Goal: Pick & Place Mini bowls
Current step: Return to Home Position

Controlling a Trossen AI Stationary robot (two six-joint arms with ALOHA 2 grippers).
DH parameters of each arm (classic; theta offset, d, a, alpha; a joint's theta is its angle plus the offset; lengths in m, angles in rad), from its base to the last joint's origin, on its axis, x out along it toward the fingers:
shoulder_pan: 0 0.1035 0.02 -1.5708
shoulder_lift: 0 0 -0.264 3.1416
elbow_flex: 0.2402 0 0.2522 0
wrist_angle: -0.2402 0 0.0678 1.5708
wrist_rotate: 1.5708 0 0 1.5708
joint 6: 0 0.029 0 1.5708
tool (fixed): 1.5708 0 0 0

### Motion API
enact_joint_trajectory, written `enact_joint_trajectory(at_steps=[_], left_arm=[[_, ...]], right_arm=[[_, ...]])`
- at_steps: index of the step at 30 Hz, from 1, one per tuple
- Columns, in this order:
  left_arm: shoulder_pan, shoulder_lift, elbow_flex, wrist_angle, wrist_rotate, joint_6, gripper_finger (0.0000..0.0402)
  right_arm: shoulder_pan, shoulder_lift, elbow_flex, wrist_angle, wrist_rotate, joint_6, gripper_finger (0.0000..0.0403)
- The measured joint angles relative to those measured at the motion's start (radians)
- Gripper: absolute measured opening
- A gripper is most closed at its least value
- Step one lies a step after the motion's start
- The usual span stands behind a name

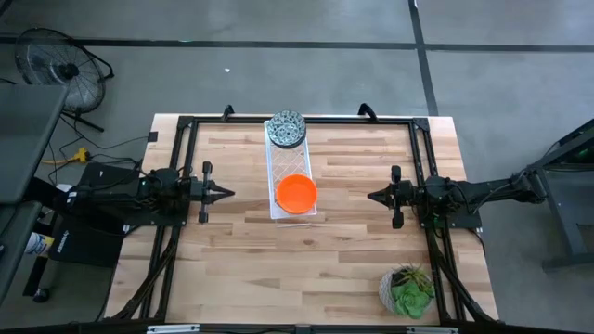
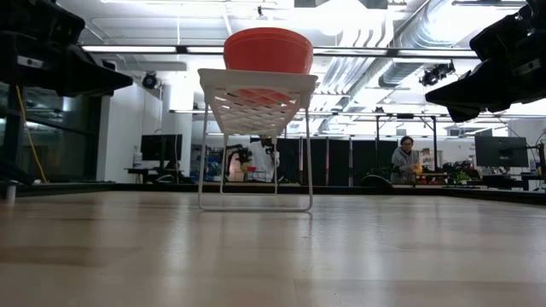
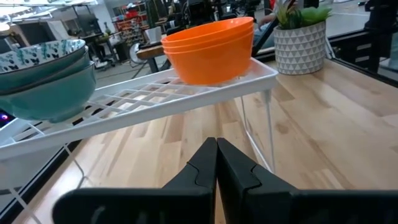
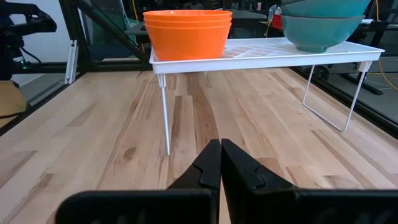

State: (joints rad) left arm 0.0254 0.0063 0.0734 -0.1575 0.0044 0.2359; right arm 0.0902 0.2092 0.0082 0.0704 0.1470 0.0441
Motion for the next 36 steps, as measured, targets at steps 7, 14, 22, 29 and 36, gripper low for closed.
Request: enact_joint_trajectory(at_steps=[7,14,22,29,36], left_arm=[[0.000,0.000,-0.004,0.034,-0.003,0.002,0.0000],[0.000,0.000,-0.004,0.036,-0.004,0.002,0.0000],[0.000,0.000,-0.004,0.040,-0.004,0.002,0.0000],[0.000,0.000,-0.004,0.041,-0.005,0.002,0.0000],[0.000,0.000,-0.004,0.042,-0.005,0.002,0.0000]], right_arm=[[0.000,0.000,0.000,0.000,0.000,0.000,0.0000],[0.000,0.000,0.000,0.000,0.000,0.000,0.0000],[0.000,0.000,0.000,0.000,0.000,0.000,0.0000],[0.000,0.000,0.000,0.000,0.000,0.000,0.0000],[0.000,0.000,0.000,0.000,0.000,0.000,0.0000]])
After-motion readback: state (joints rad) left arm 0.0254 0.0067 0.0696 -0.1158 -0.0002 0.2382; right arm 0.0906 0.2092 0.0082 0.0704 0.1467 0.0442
